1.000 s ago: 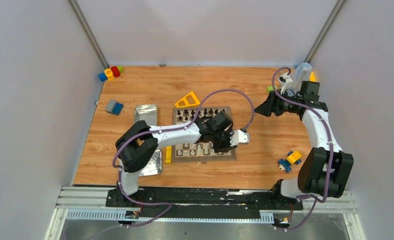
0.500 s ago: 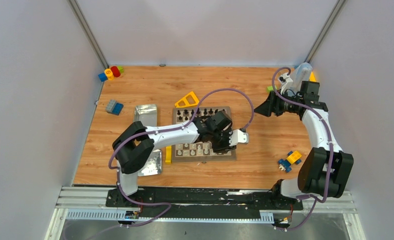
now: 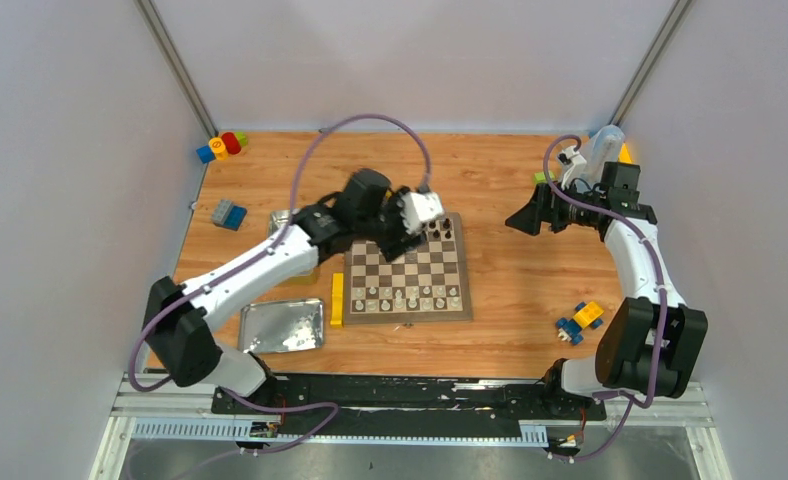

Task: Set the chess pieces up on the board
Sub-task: Place the chess piece on the chessboard, then reset both arms

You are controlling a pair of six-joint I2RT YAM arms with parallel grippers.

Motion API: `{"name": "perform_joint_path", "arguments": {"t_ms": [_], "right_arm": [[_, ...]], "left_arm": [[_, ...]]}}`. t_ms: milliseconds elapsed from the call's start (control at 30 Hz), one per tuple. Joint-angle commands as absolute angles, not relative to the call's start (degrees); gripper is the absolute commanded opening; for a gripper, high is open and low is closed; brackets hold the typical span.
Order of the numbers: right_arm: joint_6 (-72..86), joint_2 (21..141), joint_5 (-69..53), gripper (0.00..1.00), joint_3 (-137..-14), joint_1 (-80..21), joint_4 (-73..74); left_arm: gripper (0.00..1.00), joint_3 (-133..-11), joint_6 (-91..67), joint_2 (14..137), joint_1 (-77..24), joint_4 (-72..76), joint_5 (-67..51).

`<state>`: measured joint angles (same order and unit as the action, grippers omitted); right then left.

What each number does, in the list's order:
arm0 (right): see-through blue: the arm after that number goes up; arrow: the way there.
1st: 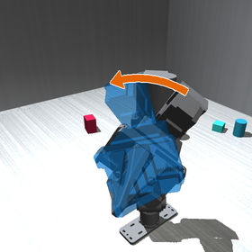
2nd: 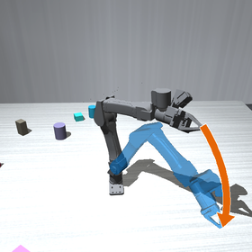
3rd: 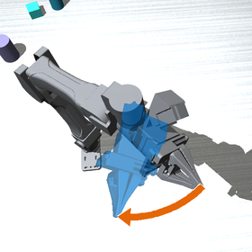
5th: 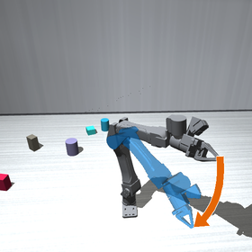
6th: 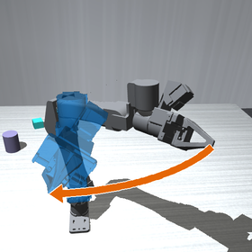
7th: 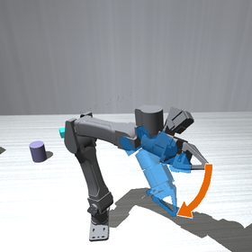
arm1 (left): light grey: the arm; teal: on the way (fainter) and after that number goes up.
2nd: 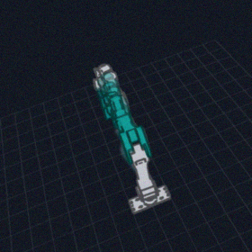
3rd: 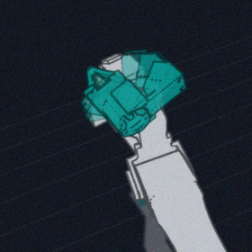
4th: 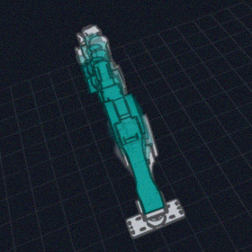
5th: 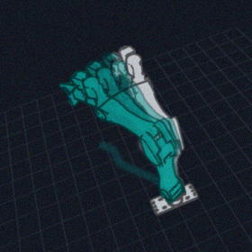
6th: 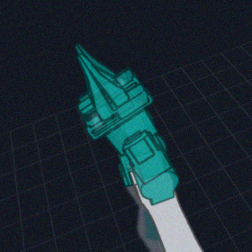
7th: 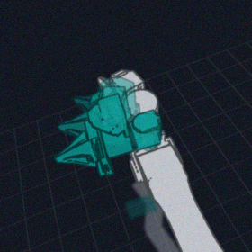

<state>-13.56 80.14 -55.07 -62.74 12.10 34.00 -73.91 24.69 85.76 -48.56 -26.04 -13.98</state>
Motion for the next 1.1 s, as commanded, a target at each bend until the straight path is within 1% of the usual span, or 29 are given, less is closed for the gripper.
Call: {"name": "perform_joint_path", "arguments": {"t_ms": [0,33,100,167,267,400,567,767,867,967,1067], "right_arm": [[-14.94,77.1,-53.0,0.99,-65.16,12.3,33.22],[-14.86,76.76,-52.73,1.0,-65.25,12.3,33.23],[-14.67,76.12,-52.0,1.0,-65.5,12.3,33.04],[-14.02,75.37,-50.61,1.0,-65.99,12.3,32.74],[-11.95,73.99,-46.47,1.0,-67.13,12.3,31.91],[-9.64,70.42,-42.15,1.0,-68.02,12.3,30.24],[-8.03,64.31,-36.42,1.0,-65.35,12.3,27.6],[-5.15,60.43,-30.46,1.0,-60.28,12.3,26.3],[-4.48,59.08,-30.46,1.0,-58.14,12.3,26.13],[-4.23,57.42,-31.35,1.0,-57.02,12.3,25.49],[-3.96,55.63,-31.24,1.0,-55.99,12.31,24.21]], "left_arm": [[0.79,-69.91,18.73,77.97,-35.76,-25.32,-12.56],[0.82,-69.28,18.15,77.0,-34.01,-24.52,-12.94],[0.93,-67.47,16.51,73.43,-28.85,-23.18,-13.03],[0.99,-65.84,14.57,71.47,-23.94,-21.85,-11.8],[1.0,-64.21,11.32,70.16,-16.65,-21.16,-9.69],[1.0,-62.72,7.2,68.39,-7.07,-20.32,-10.5],[1.0,-60.87,3.69,64.93,4.19,-20.43,-10.74],[1.0,-56.26,4.35,54.63,6.58,-21.63,-6.57],[1.0,-53.06,3.55,47.82,6.59,-19.34,-3.72],[1.0,-50.39,2.26,44.39,6.6,-18.01,-1.29],[1.0,-47.99,1.99,41.89,6.59,-16.83,-1.77]]}}
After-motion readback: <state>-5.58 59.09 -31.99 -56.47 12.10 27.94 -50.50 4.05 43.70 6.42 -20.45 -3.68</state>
